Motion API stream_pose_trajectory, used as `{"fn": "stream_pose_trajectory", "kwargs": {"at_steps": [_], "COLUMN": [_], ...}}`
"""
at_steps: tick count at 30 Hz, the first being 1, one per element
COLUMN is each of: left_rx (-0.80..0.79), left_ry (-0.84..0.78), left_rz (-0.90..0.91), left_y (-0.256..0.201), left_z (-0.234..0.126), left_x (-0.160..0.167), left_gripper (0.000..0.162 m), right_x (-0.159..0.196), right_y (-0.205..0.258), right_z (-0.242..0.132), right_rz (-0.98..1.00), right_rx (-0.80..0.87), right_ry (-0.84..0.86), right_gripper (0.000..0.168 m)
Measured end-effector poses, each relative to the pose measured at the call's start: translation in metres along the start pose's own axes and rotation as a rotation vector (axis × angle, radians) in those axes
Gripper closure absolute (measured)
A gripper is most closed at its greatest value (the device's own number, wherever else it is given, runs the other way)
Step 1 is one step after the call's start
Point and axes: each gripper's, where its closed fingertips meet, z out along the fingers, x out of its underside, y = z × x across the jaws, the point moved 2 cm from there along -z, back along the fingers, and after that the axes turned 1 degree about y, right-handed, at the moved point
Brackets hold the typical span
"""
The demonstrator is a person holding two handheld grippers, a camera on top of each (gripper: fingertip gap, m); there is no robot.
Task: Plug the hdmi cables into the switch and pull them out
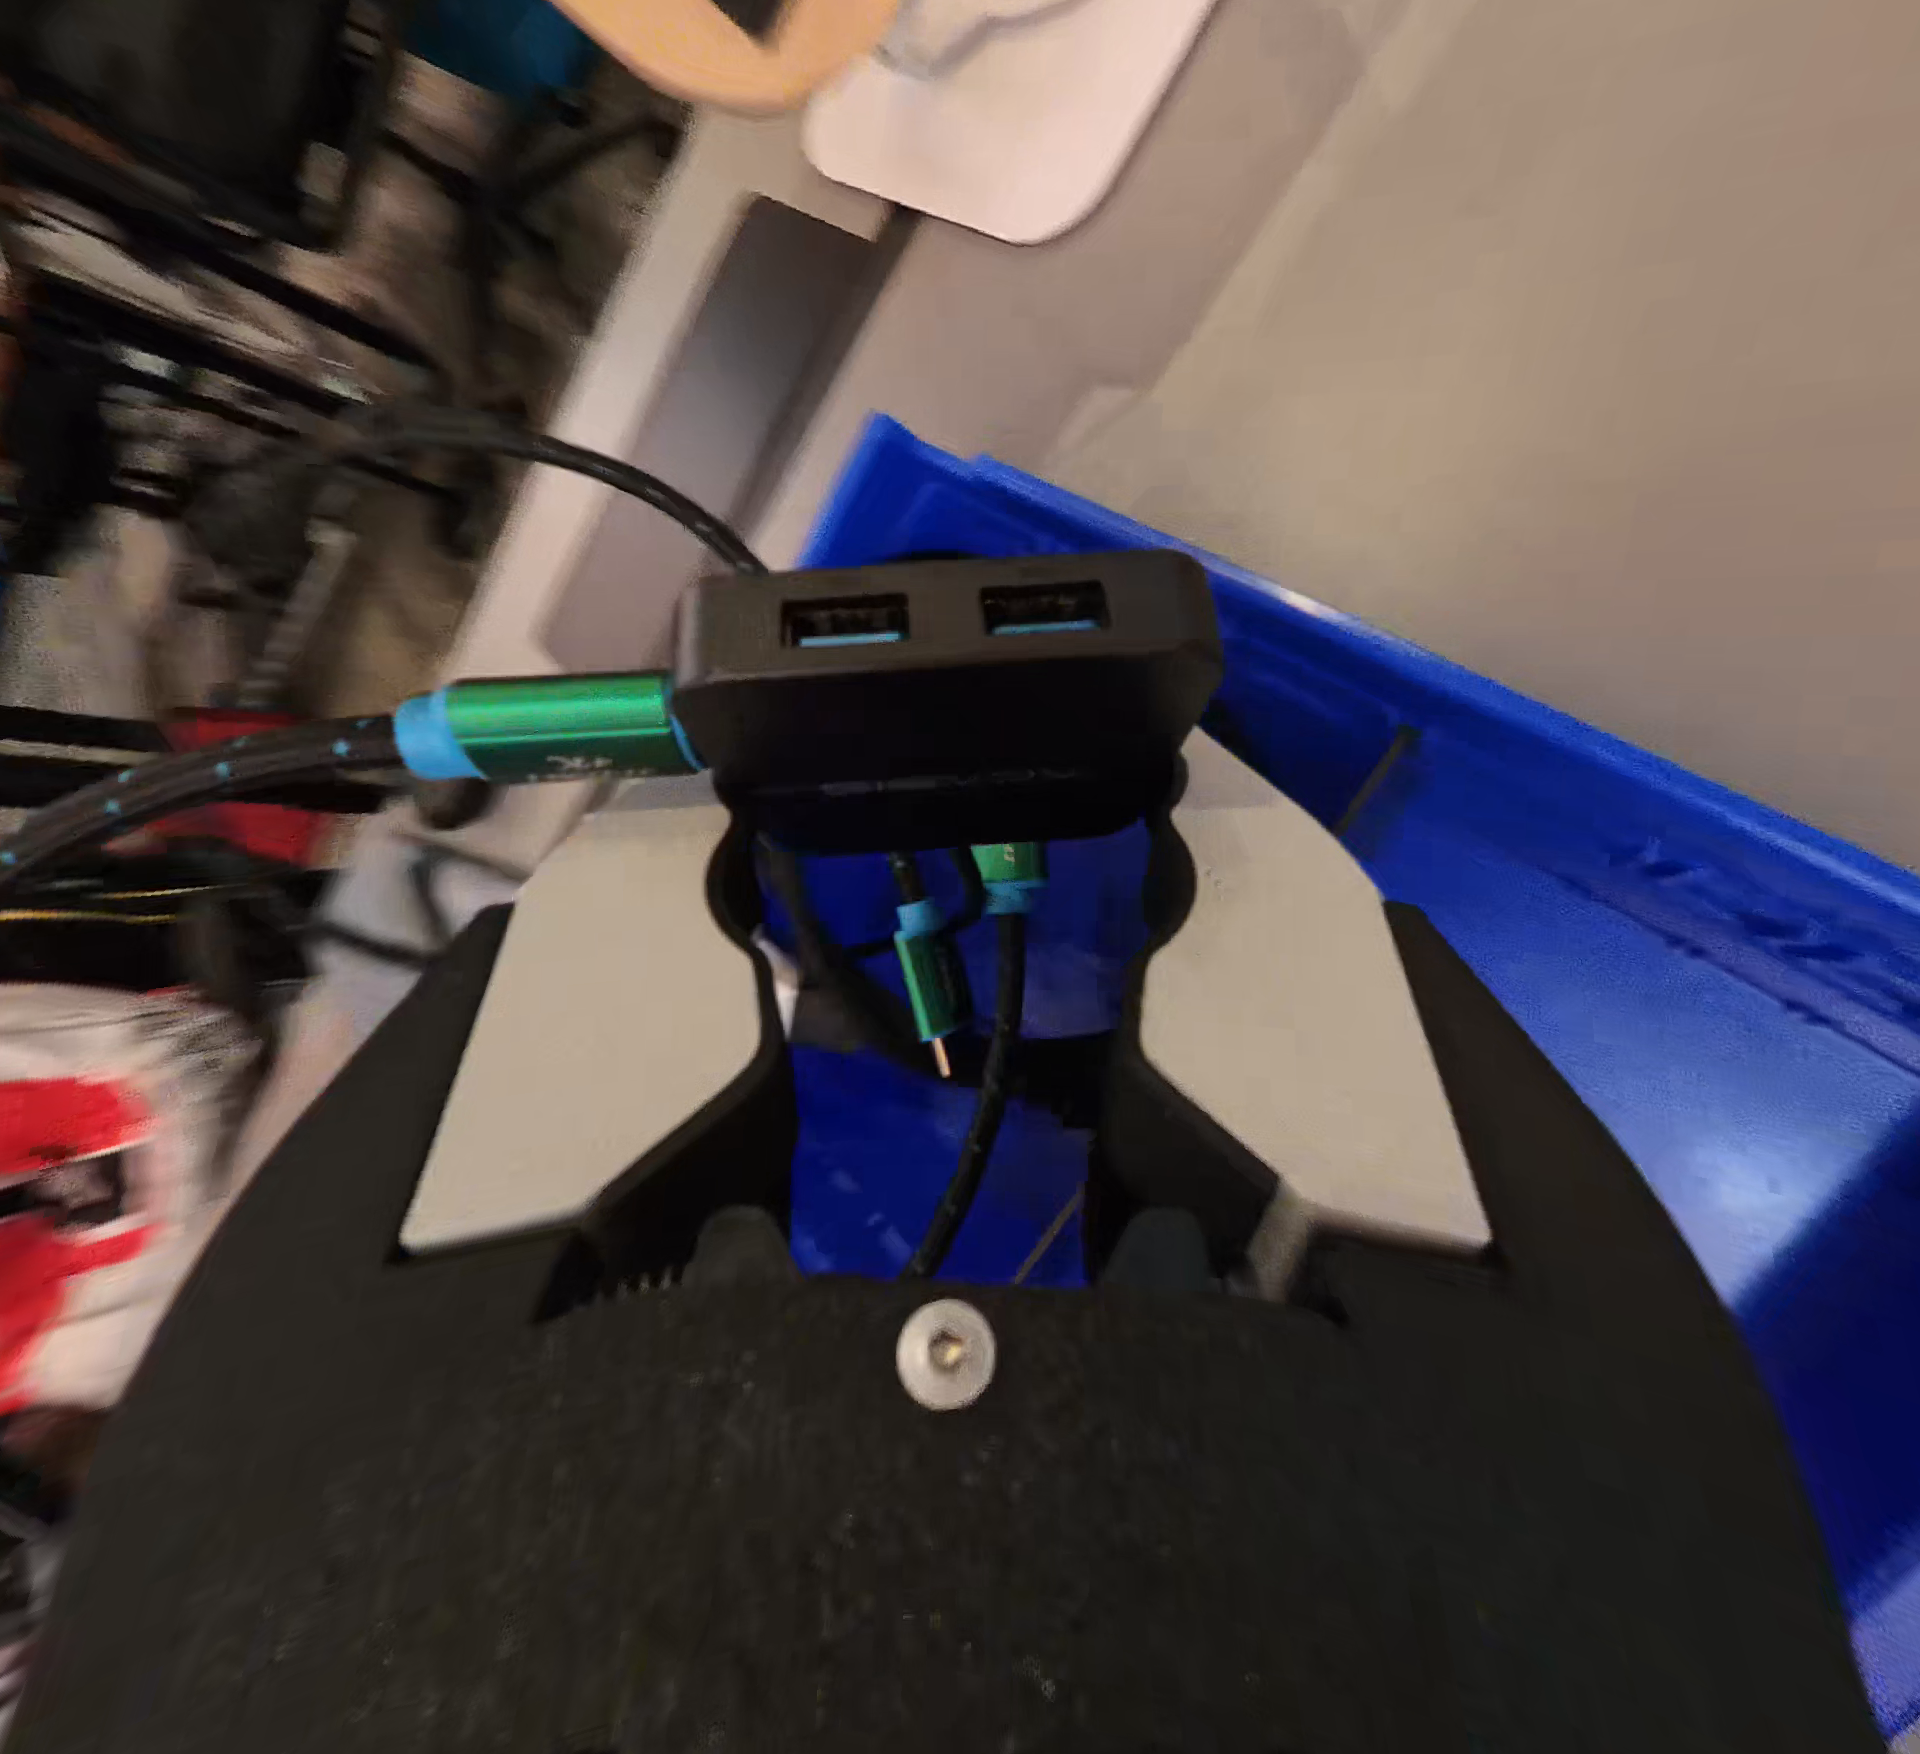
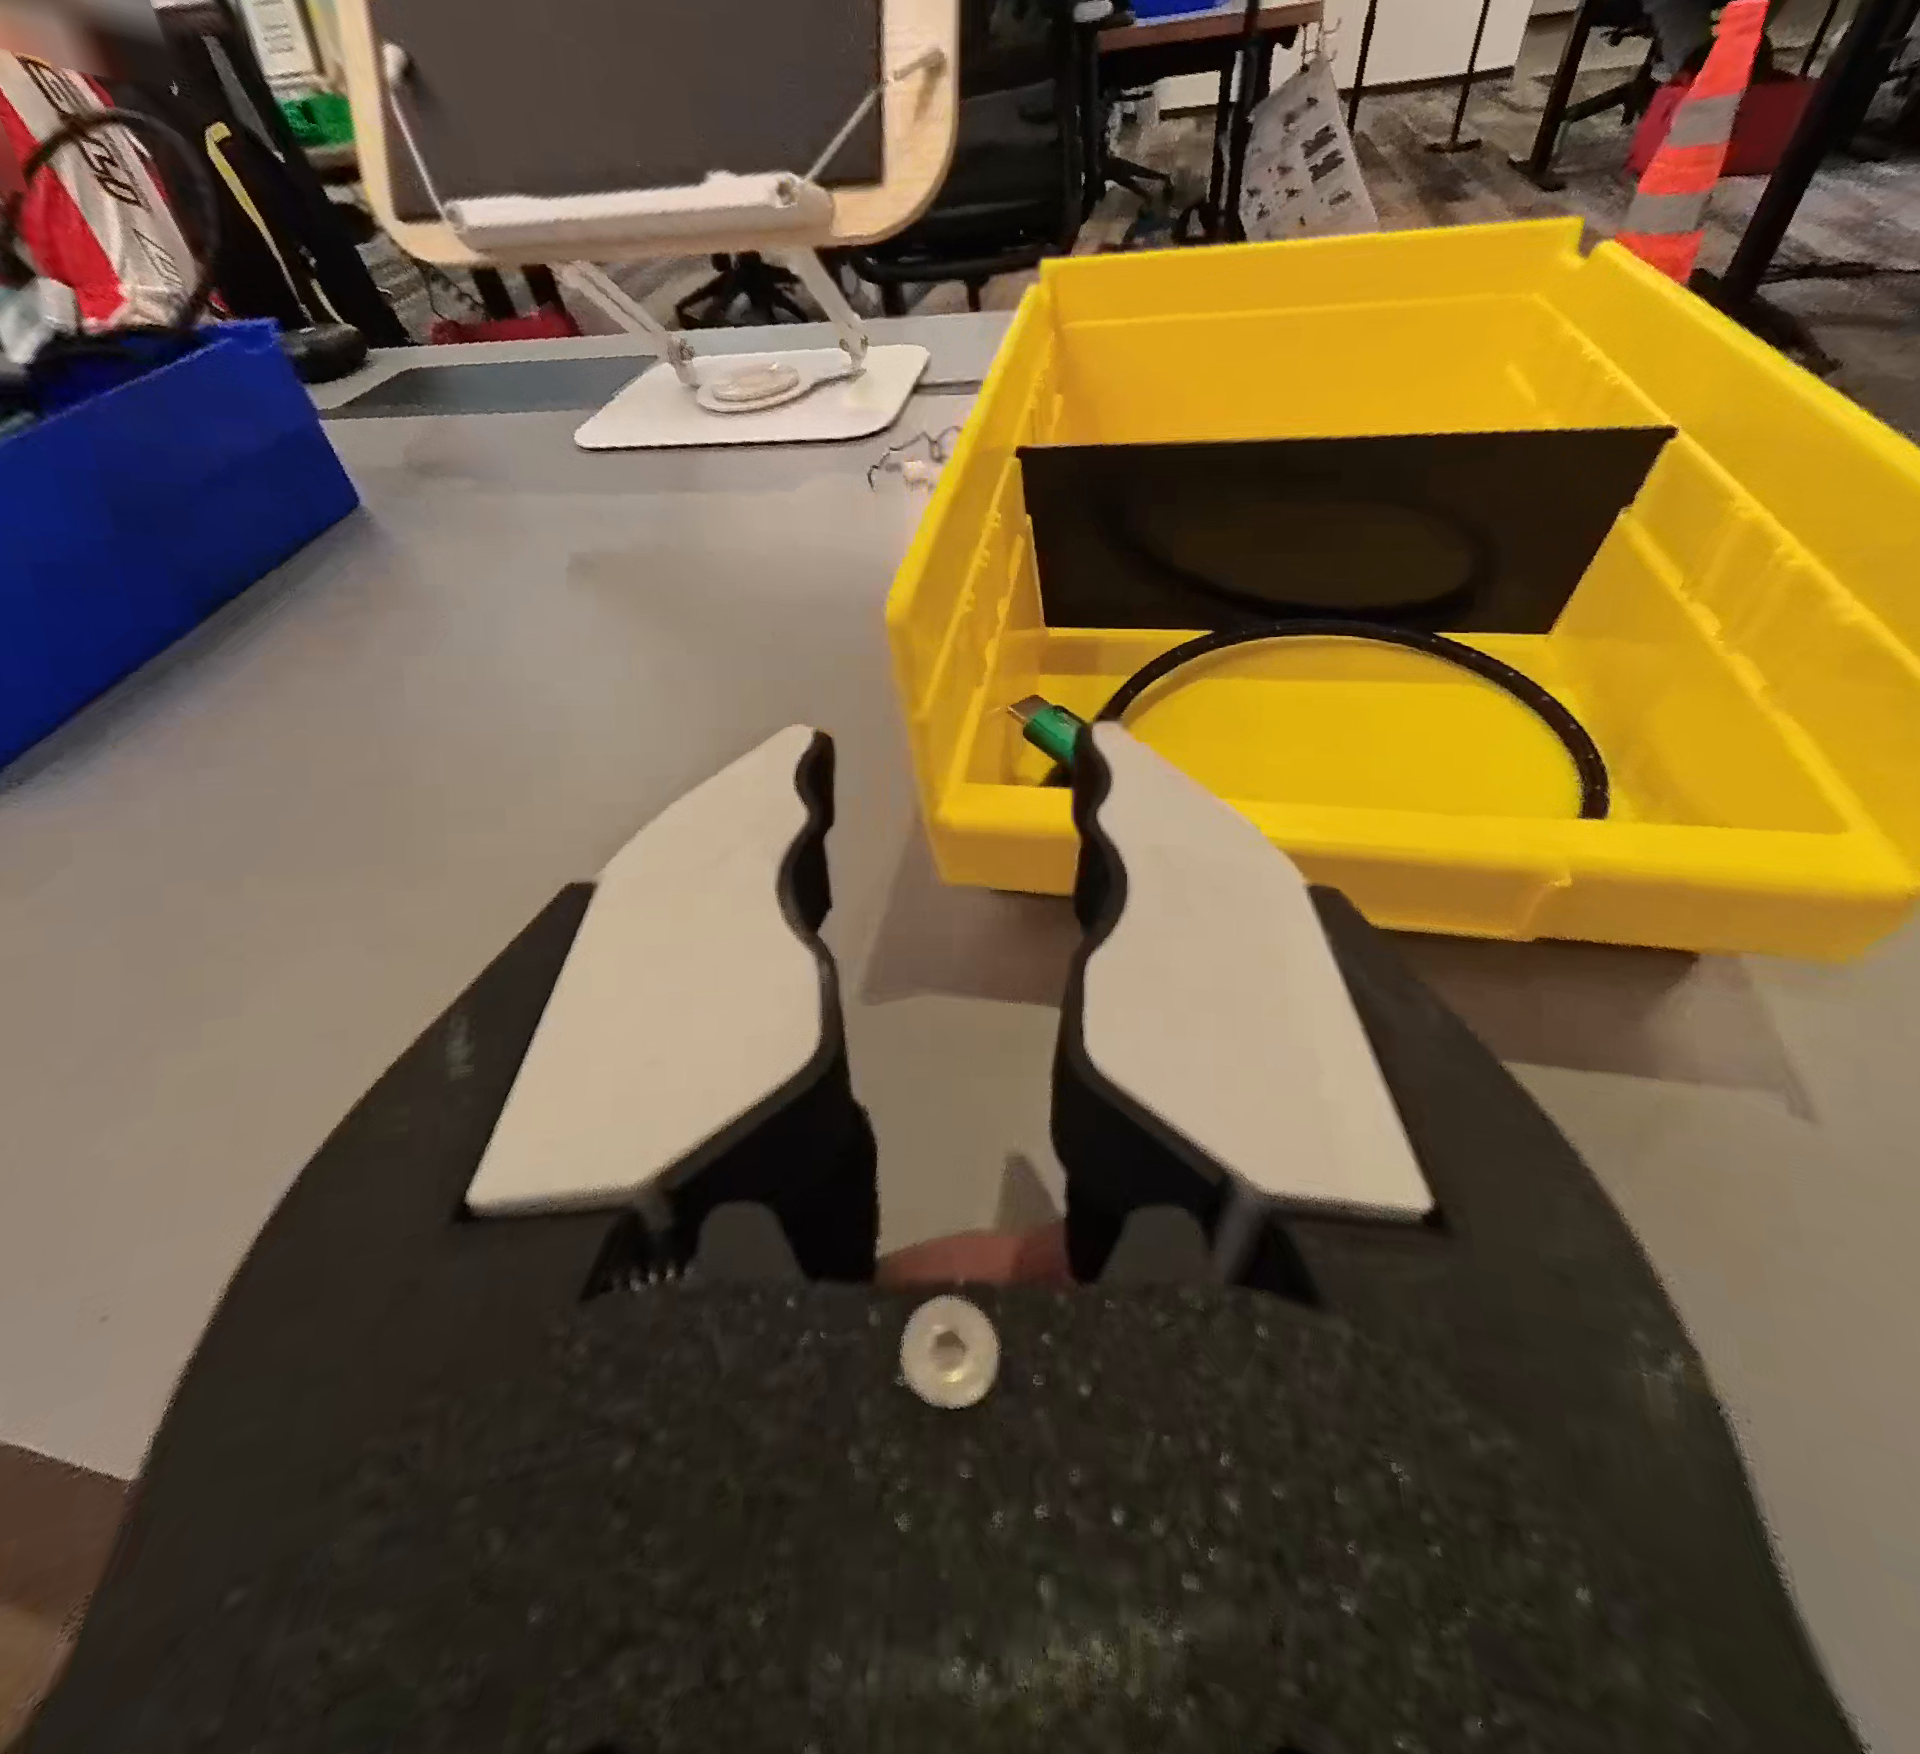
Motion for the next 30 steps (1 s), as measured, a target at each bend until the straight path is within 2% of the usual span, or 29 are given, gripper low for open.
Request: {"fn": "stream_pose_trajectory", "kwargs": {"at_steps": [3,6,9,13,16,21,25,26,27,30], "left_rx": [-0.172,-0.274,-0.372,-0.556,-0.575,-0.593,-0.612,-0.620,-0.624,-0.627], "left_ry": [-0.034,-0.097,-0.133,-0.128,-0.129,-0.113,-0.097,-0.091,-0.088,-0.075], "left_rz": [0.123,0.231,0.334,0.499,0.556,0.598,0.627,0.623,0.610,0.598], "left_y": [0.008,-0.008,-0.039,-0.086,-0.129,-0.174,-0.197,-0.199,-0.201,-0.207], "left_z": [-0.039,-0.067,-0.078,-0.070,-0.053,-0.033,-0.025,-0.024,-0.023,-0.021], "left_x": [-0.033,-0.079,-0.120,-0.156,-0.171,-0.179,-0.181,-0.182,-0.182,-0.179], "left_gripper": [0.089,0.090,0.087,0.090,0.090,0.090,0.090,0.090,0.090,0.093], "right_x": [-0.017,-0.032,-0.054,-0.090,-0.105,-0.092,-0.084,-0.082,-0.081,-0.075], "right_y": [0.028,0.065,0.102,0.152,0.184,0.216,0.221,0.222,0.221,0.218], "right_z": [0.006,0.023,0.041,0.067,0.092,0.129,0.137,0.136,0.135,0.135], "right_rz": [-0.010,-0.038,-0.085,-0.144,-0.151,-0.085,-0.084,-0.100,-0.127,-0.277], "right_rx": [-0.097,-0.228,-0.353,-0.521,-0.620,-0.730,-0.747,-0.752,-0.740,-0.644], "right_ry": [-0.053,-0.041,-0.036,-0.047,-0.043,0.045,0.032,0.028,0.016,-0.038], "right_gripper": [0.127,0.126,0.125,0.121,0.122,0.125,0.133,0.140,0.152,0.155]}}
